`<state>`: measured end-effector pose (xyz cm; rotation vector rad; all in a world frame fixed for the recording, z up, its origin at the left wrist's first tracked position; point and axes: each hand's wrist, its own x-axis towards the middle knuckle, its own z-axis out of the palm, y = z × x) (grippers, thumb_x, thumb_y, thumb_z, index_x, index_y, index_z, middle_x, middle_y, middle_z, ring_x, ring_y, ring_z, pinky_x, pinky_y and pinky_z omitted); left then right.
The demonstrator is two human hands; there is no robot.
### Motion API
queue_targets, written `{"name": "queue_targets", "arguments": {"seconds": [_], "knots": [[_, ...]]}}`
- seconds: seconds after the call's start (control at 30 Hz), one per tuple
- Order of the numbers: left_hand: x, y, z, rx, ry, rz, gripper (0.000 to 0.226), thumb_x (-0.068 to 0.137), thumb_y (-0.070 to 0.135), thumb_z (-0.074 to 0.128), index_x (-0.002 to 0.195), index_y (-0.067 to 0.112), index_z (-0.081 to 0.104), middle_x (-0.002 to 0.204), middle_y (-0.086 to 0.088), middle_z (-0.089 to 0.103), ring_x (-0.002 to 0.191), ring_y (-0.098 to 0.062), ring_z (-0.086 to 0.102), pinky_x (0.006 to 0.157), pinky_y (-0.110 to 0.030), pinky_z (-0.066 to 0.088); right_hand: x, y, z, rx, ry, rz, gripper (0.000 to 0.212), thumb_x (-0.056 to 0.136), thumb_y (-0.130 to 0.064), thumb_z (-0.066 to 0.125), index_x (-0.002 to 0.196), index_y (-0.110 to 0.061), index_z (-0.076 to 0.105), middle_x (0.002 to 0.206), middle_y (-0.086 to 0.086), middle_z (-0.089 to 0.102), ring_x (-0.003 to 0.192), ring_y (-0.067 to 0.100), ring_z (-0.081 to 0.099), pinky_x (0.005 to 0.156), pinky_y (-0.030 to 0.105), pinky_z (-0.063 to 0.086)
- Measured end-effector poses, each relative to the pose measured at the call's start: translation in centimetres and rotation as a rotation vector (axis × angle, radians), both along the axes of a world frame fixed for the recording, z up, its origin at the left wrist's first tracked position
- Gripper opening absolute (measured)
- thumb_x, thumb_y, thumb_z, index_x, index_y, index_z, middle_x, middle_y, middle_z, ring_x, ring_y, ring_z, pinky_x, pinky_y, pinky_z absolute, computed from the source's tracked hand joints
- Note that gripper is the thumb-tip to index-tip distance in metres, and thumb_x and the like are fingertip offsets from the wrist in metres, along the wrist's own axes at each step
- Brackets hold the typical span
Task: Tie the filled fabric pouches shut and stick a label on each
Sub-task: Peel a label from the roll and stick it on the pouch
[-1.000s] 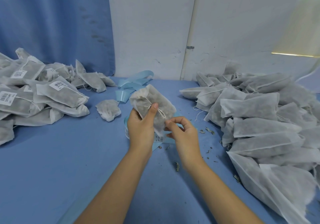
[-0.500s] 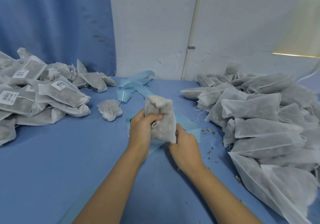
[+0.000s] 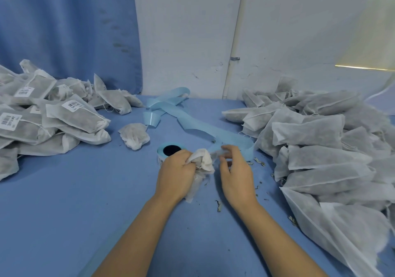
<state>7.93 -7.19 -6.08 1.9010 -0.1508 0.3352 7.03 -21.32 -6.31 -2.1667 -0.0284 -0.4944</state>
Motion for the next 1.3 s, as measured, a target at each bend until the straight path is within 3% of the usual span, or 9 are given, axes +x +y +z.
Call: {"name": "queue_targets", "arguments": {"seconds": [0.13,0.33,0.43,0.53,0.73,0.9,1.03,1.17,1.3], "knots": [[-0.4,0.0,0.5,-0.161,-0.012,-0.17,0.046,0.07,-0.004,0.049,0.049,0.035,0.057,0.054,0.019,0.05,0.053,0.003,0.043,0.054,-0.012,0.032,0.3,-0.1,-0.2,0.252,0.017,0.123,0.044,0.098,-0.006,0.048,0.137,-0.025,0.04,0.117,-0.01,0.062,0.093,-0.012,0.058,0.078,0.004,0.04],[-0.4,-0.2,0.3,-0.207,0.011,-0.233,0.056,0.074,-0.019,0.047,0.055,0.032,0.062,0.056,0.019,0.056,0.056,0.005,0.049,0.056,-0.009,0.037,0.5,0.1,-0.2,0.452,0.031,0.224,0.034,0.094,-0.002,0.054,0.108,-0.032,0.061,0.103,-0.013,0.067,0.093,-0.005,0.063,0.08,0.013,0.048],[-0.5,-0.1,0.4,-0.212,0.008,-0.254,0.059,0.073,-0.014,0.048,0.054,0.039,0.063,0.054,0.02,0.054,0.055,0.005,0.049,0.055,-0.007,0.036,0.5,0.2,-0.1,0.495,0.009,0.216,0.024,0.095,-0.008,0.056,0.106,-0.027,0.064,0.094,-0.009,0.071,0.09,0.002,0.065,0.075,0.013,0.047],[-0.7,-0.3,0.7,-0.226,0.008,-0.254,0.039,0.064,0.002,0.048,0.053,0.038,0.061,0.054,0.02,0.052,0.054,0.004,0.046,0.054,-0.008,0.034,0.6,0.2,-0.2,0.518,-0.012,0.174,0.015,0.096,-0.014,0.055,0.1,-0.027,0.063,0.088,-0.007,0.072,0.086,0.005,0.066,0.076,0.014,0.048],[-0.6,-0.2,0.4,-0.217,-0.002,-0.232,0.053,0.072,-0.009,0.048,0.053,0.039,0.062,0.053,0.021,0.052,0.054,0.005,0.046,0.053,-0.007,0.034,0.7,0.0,-0.3,0.557,-0.017,0.134,0.011,0.098,-0.014,0.053,0.097,-0.019,0.062,0.092,0.003,0.072,0.093,0.02,0.066,0.088,0.032,0.05],[-0.4,-0.2,0.4,-0.249,0.006,-0.185,0.045,0.071,-0.009,0.049,0.049,0.029,0.054,0.052,0.019,0.048,0.052,0.003,0.041,0.052,-0.009,0.032,0.7,-0.4,-0.1,0.572,-0.056,0.065,0.014,0.096,-0.014,0.057,0.09,-0.024,0.064,0.084,-0.011,0.071,0.086,0.005,0.065,0.079,0.016,0.049],[-0.2,-0.2,0.5,-0.267,0.021,-0.132,0.039,0.073,-0.017,0.047,0.056,0.018,0.05,0.052,0.019,0.048,0.053,0.003,0.041,0.053,-0.011,0.033,0.8,-0.8,0.0,0.558,-0.069,-0.031,0.012,0.095,-0.014,0.058,0.092,-0.023,0.066,0.095,-0.003,0.068,0.089,0.008,0.061,0.081,0.018,0.047],[-0.1,-0.1,0.6,-0.3,0.032,-0.1,0.055,0.075,-0.016,0.047,0.046,0.029,0.054,0.05,0.022,0.05,0.051,0.005,0.045,0.05,-0.006,0.032,1.0,-1.0,-0.2,0.56,-0.093,-0.089,0.014,0.095,-0.014,0.058,0.09,-0.025,0.065,0.092,-0.003,0.064,0.079,0.006,0.055,0.07,0.012,0.043],[-0.2,-0.2,0.6,-0.309,0.037,-0.078,0.045,0.077,-0.014,0.047,0.056,0.025,0.053,0.052,0.022,0.051,0.052,0.005,0.045,0.052,-0.007,0.034,0.9,-1.0,0.0,0.598,-0.118,-0.099,0.016,0.094,-0.013,0.058,0.088,-0.026,0.066,0.079,-0.005,0.063,0.071,0.006,0.055,0.063,0.009,0.042]]}}
